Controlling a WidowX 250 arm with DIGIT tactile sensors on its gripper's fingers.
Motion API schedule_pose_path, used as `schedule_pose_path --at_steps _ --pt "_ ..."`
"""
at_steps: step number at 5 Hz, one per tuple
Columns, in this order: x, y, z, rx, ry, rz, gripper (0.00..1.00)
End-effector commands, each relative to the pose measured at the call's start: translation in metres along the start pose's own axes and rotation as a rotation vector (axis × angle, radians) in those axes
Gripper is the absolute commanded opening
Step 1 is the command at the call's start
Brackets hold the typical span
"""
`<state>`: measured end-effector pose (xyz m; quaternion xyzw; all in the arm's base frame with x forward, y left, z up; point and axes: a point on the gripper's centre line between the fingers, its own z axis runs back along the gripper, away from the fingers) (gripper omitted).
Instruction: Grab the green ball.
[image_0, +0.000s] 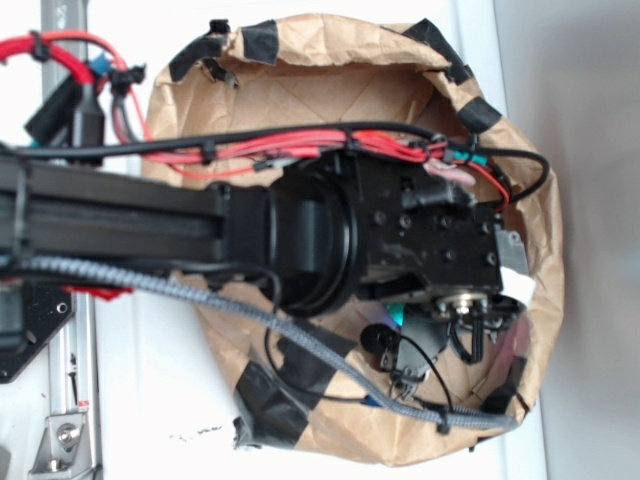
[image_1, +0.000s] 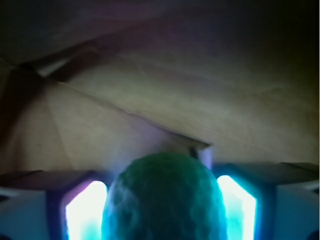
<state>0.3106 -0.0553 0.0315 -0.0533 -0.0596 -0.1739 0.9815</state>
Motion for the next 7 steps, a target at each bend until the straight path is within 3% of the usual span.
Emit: schedule_pose_path --at_steps 1,2,3,4,5,7 --pt "-0.012 0.002 0.086 0.101 -0.069 0.096 0.0" --pt "-0.023 0.023 0.135 0.186 -0.051 0.315 0.0" --pt "-0.028 0.031 0.155 0.172 -0.026 0.484 0.0" --pt "-0.032 0.034 0.158 0.077 0.031 0.657 0.0" --pt "-0.044 0.033 0.158 0.086 0.1 0.792 0.0" --pt "-0.043 0.03 0.156 0.094 0.095 0.839 0.0"
